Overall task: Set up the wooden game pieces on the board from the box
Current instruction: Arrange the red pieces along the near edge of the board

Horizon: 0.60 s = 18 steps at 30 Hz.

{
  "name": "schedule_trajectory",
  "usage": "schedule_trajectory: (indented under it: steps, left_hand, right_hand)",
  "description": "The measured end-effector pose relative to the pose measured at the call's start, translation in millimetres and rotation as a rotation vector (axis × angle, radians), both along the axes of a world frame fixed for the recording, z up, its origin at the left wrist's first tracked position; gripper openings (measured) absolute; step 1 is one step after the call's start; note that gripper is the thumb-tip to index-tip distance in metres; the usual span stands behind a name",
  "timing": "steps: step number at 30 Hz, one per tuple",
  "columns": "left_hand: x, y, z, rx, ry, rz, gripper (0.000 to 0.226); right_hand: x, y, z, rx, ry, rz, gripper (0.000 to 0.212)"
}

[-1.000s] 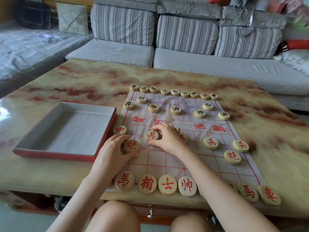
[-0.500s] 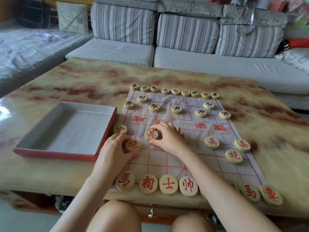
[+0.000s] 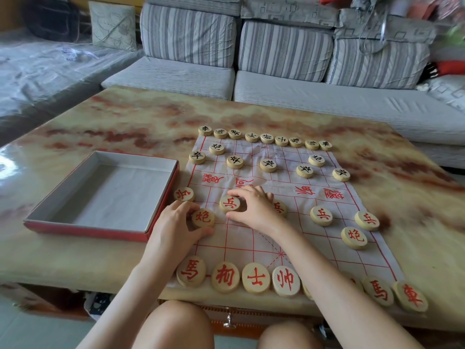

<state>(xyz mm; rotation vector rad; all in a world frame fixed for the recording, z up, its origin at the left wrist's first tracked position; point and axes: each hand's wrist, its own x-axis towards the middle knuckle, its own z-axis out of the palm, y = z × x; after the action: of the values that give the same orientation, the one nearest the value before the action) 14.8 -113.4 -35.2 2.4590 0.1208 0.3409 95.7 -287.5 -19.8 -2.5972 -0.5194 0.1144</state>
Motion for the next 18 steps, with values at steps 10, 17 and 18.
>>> schedule_trajectory:
  steps: [10, 17, 18]
  left_hand:
    - [-13.9, 18.7, 19.0, -0.019, -0.144, 0.074, 0.028]
    - [-24.5, 48.2, 11.1, 0.106, -0.168, 0.192, 0.022]
    - [-24.7, 50.0, 9.5, 0.111, -0.164, 0.191, 0.022]
  right_hand:
    - [13.4, 54.9, 16.5, 0.022, -0.045, 0.030, 0.048]
    - [15.0, 100.8, 10.8, -0.155, -0.137, 0.071, 0.059]
    - [15.4, 102.7, 10.1, -0.158, -0.144, 0.066, 0.057]
